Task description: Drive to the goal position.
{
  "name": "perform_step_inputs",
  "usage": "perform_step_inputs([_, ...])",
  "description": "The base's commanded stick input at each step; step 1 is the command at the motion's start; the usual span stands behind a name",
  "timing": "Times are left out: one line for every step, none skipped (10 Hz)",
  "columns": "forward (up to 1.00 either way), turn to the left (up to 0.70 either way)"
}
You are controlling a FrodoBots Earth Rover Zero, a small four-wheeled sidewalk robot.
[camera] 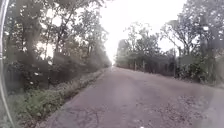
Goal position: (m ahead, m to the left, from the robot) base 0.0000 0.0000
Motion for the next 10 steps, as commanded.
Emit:
perform_step_inputs([0.1,0.01])
perform_step_inputs([0.1,0.01])
perform_step_inputs([0.1,0.01])
perform_step_inputs([0.1,0.01])
perform_step_inputs([0.1,0.01])
perform_step_inputs([0.1,0.01])
perform_step_inputs([0.1,0.01])
perform_step_inputs([0.1,0.01])
perform_step_inputs([0.1,0.01])
perform_step_inputs([0.1,0.01])
